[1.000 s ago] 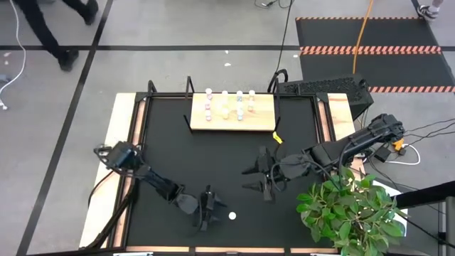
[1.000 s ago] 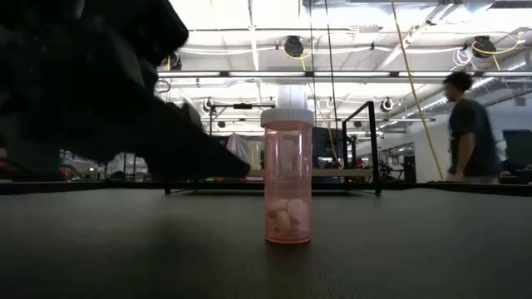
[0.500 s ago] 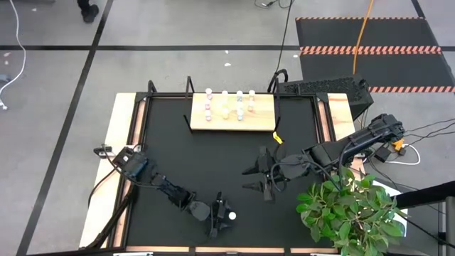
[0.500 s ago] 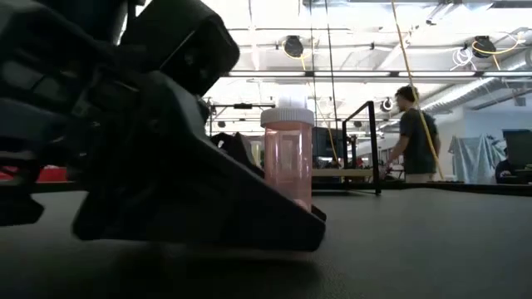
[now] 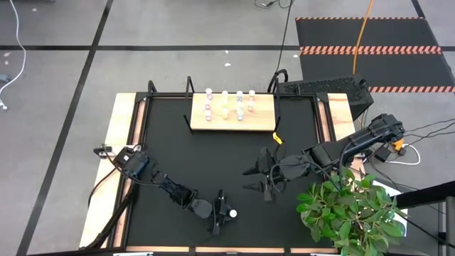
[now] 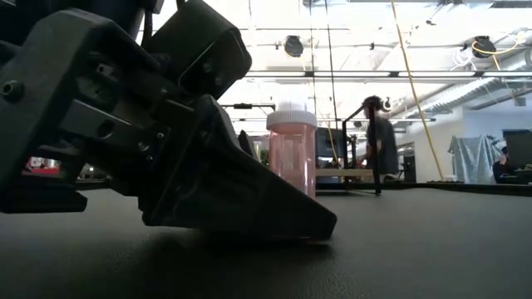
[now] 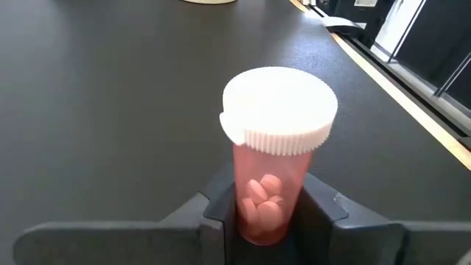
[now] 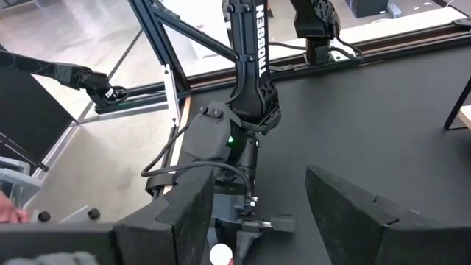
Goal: Pick and place medicine bottles onto shelf by color
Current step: Put the orange pill bottle on the shelf aligned with the other orange pill bottles
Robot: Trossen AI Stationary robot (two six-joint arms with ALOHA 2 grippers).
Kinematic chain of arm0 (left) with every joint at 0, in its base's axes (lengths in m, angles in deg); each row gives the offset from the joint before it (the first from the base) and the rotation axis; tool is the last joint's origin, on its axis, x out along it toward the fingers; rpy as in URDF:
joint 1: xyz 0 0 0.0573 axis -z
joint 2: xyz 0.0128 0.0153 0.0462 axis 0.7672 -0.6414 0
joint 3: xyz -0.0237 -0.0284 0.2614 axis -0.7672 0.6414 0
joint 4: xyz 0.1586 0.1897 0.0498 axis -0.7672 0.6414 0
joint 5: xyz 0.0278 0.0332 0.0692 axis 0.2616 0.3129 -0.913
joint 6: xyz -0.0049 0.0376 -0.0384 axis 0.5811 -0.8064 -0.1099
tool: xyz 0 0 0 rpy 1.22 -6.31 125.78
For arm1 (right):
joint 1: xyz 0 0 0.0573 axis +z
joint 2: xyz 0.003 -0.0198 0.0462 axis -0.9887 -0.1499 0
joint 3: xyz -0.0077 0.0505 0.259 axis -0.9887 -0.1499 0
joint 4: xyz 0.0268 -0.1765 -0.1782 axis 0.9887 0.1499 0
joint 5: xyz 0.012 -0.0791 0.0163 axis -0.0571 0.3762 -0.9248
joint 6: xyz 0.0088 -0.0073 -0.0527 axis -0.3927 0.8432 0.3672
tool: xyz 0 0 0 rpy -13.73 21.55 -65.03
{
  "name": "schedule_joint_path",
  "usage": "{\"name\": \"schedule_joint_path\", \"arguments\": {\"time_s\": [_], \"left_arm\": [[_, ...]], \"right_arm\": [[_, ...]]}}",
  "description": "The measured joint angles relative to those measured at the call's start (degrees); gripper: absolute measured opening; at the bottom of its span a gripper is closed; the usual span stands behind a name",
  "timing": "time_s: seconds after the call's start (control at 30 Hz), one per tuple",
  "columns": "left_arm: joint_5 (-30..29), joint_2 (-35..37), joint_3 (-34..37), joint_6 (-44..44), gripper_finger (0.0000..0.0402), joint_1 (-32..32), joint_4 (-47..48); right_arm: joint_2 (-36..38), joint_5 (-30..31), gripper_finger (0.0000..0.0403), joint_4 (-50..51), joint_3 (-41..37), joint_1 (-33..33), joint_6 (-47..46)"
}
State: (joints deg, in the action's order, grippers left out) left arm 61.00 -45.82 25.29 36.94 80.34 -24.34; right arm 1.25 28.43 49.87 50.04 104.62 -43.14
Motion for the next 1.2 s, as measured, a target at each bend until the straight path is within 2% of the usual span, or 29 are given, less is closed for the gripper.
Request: {"name": "schedule_joint_path", "arguments": {"time_s": [0.23, 0.3, 0.5, 0.6, 0.8, 1.03, 1.2], "left_arm": [[0.4, 0.0, 0.0, -0.2, 0.0143, -0.2, -0.2], [0.8, 0.0, 0.0, 0.1, 0.0138, -0.4, -0.2], [2.0, 0.1, 0.1, 1.2, 0.0088, -1.1, -0.1], [2.0, 0.1, 0.1, 1.3, 0.0089, -1.1, -0.1], [2.1, 0.1, 0.1, 1.7, 0.0125, -1.1, -0.1], [3.1, 1.8, 0.2, 1.5, 0.0091, -1.2, 1.3], [3.3, 4.6, 0.3, 1.1, 0.0105, -1.7, 3.1]], "right_arm": [[0.0, 0.0, 0.021, 0.8, 0.0, 0.0, 0.1], [0.0, 0.1, 0.021, 1.6, 0.0, 0.0, 0.0], [0.0, 0.1, 0.021, 1.9, 0.0, 0.1, -1.6], [0.0, 0.1, 0.021, 1.8, 0.0, 0.1, -1.6], [0.0, 0.1, 0.021, 1.8, 0.0, 0.1, -2.0], [0.0, 0.1, 0.021, 1.8, 0.0, 0.1, -4.5], [0.3, 0.1, 0.021, 2.1, 0.0, 0.1, -4.5]]}}
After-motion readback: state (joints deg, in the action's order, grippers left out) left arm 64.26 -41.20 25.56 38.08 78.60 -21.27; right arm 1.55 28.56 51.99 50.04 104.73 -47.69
